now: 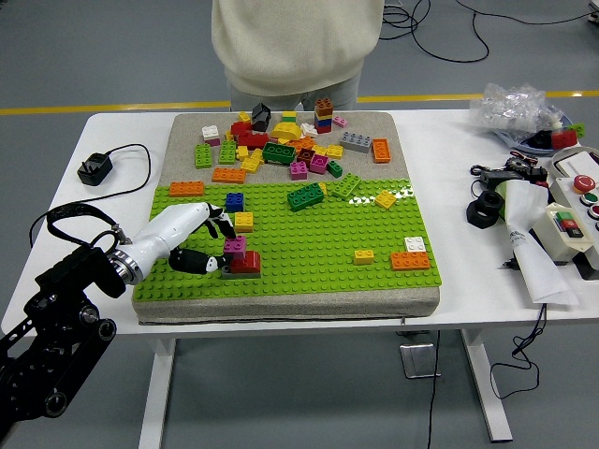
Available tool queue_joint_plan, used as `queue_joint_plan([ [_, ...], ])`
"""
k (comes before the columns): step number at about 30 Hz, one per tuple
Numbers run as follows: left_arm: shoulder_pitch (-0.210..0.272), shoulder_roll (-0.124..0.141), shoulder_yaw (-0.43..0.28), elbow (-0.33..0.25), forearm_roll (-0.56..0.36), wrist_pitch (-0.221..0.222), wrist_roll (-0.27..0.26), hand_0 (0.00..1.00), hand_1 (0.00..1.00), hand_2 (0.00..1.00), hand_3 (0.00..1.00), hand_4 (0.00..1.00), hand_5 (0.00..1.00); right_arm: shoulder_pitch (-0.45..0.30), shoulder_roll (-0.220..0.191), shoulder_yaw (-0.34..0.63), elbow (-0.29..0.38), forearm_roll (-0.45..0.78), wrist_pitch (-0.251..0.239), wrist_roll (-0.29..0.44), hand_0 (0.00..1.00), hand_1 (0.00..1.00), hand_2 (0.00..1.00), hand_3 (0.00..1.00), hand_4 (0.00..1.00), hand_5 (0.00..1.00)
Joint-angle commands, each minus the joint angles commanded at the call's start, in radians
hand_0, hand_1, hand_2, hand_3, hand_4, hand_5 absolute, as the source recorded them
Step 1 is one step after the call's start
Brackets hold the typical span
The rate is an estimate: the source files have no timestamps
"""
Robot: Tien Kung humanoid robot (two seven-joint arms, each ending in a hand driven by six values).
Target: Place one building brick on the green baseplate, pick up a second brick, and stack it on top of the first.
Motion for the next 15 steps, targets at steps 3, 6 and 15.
queue_joint_plan([
  [3, 0.0, -0.005, 0.0, 0.005, 0.001, 0.0, 0.0, 0.629, 0.515, 0.514, 0.496, 0.69, 0.002, 0.0, 0.0, 0.0, 0.0, 0.001, 0.0, 0.0, 0.76, 0.683, 0.727, 0.694, 0.948, 0.687],
  [6, 0.0, -0.011, 0.003, 0.01, 0.002, 0.001, 0.0, 0.629, 0.515, 0.514, 0.496, 0.69, 0.002, 0.0, 0.0, 0.0, 0.0, 0.002, 0.0, -0.001, 0.76, 0.683, 0.727, 0.694, 0.948, 0.687],
  [15, 0.001, -0.027, 0.009, 0.024, 0.004, 0.004, -0.001, 0.63, 0.516, 0.515, 0.497, 0.689, 0.002, 0.001, -0.001, -0.001, 0.0, 0.005, 0.0, -0.001, 0.759, 0.683, 0.727, 0.695, 0.948, 0.686],
])
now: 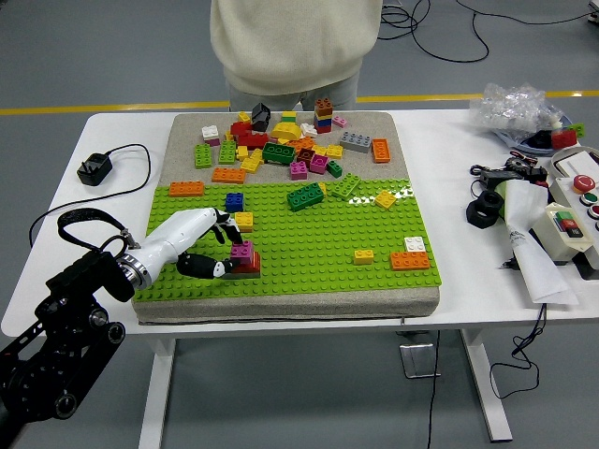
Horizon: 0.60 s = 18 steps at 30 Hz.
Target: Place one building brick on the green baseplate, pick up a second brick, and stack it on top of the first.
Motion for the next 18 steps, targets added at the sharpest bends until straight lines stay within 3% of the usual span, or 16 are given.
queue_joint_plan([
  [18, -0.008, -0.003, 0.001, 0.035, 0.004, 0.004, -0.005, 0.642, 0.52, 0.518, 0.501, 0.683, 0.002, 0.001, 0.002, -0.003, 0.0, 0.002, -0.002, 0.0, 0.759, 0.682, 0.727, 0.695, 0.949, 0.688],
])
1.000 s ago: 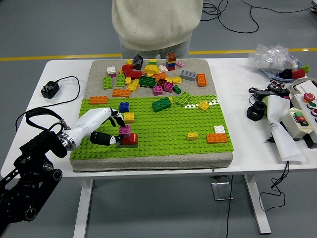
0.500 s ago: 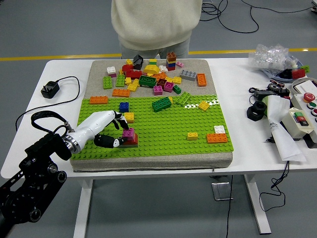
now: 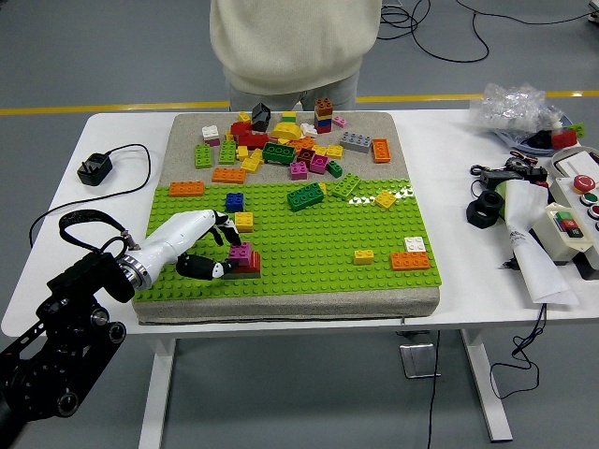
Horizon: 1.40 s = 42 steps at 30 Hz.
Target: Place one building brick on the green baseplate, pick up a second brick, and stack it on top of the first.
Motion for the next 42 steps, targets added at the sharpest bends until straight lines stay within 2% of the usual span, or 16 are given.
queue_joint_plan([
  [28, -0.008, 0.001, 0.001, 0.015, -0.001, 0.0, -0.004, 0.663, 0.529, 0.522, 0.506, 0.705, 0.002, -0.001, 0.002, -0.001, 0.0, -0.001, 0.0, -0.001, 0.76, 0.683, 0.726, 0.695, 0.95, 0.688],
  [29, -0.008, 0.001, 0.0, 0.015, -0.001, -0.001, -0.004, 0.684, 0.537, 0.524, 0.509, 0.732, 0.002, -0.001, 0.002, -0.001, 0.0, -0.001, 0.0, -0.001, 0.76, 0.684, 0.727, 0.695, 0.95, 0.689],
  [34, -0.01, 0.002, -0.002, 0.014, -0.003, -0.007, -0.007, 0.684, 0.537, 0.524, 0.509, 0.732, 0.002, 0.0, 0.001, -0.001, 0.0, -0.001, 0.0, -0.001, 0.76, 0.684, 0.727, 0.695, 0.95, 0.689],
  [35, -0.011, 0.002, -0.003, 0.014, -0.004, -0.008, -0.008, 0.718, 0.548, 0.524, 0.516, 0.775, 0.027, 0.0, 0.001, -0.001, 0.0, -0.001, 0.0, -0.001, 0.759, 0.683, 0.727, 0.695, 0.95, 0.688],
  [40, -0.012, 0.002, -0.006, 0.014, -0.005, -0.011, -0.012, 0.718, 0.548, 0.524, 0.516, 0.775, 0.027, 0.001, 0.001, 0.0, 0.0, 0.001, 0.0, -0.001, 0.759, 0.683, 0.727, 0.695, 0.95, 0.688],
  [41, -0.012, 0.002, -0.007, 0.014, -0.005, -0.012, -0.013, 0.765, 0.567, 0.529, 0.523, 0.817, 0.049, 0.001, 0.001, 0.0, 0.0, 0.001, 0.0, -0.001, 0.759, 0.683, 0.727, 0.695, 0.95, 0.687],
  [42, -0.013, 0.001, -0.007, 0.014, -0.005, -0.012, -0.013, 0.765, 0.567, 0.529, 0.523, 0.817, 0.049, 0.0, 0.001, 0.001, 0.0, 0.001, 0.0, -0.001, 0.759, 0.683, 0.727, 0.695, 0.95, 0.687],
])
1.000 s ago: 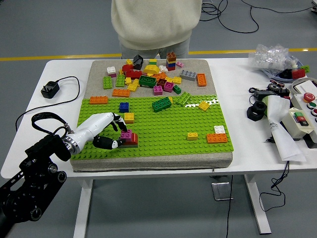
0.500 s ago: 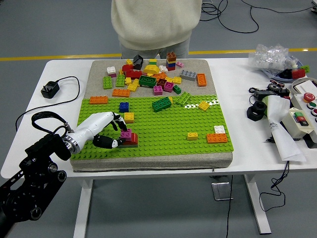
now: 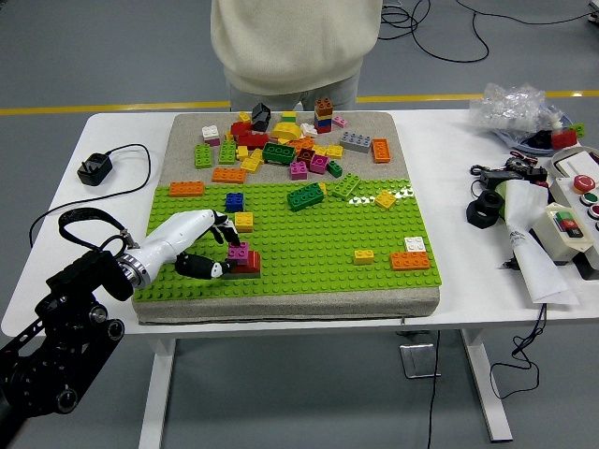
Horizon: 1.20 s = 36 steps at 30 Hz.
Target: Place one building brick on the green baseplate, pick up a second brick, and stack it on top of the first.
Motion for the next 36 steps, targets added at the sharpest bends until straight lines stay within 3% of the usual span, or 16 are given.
queue_joint_plan([
  [36, -0.013, -0.01, 0.001, 0.003, -0.008, -0.004, -0.002, 0.794, 0.607, 0.538, 0.542, 0.878, 0.083, 0.0, 0.0, 0.004, 0.0, -0.001, 0.0, 0.0, 0.759, 0.682, 0.726, 0.695, 0.949, 0.686],
])
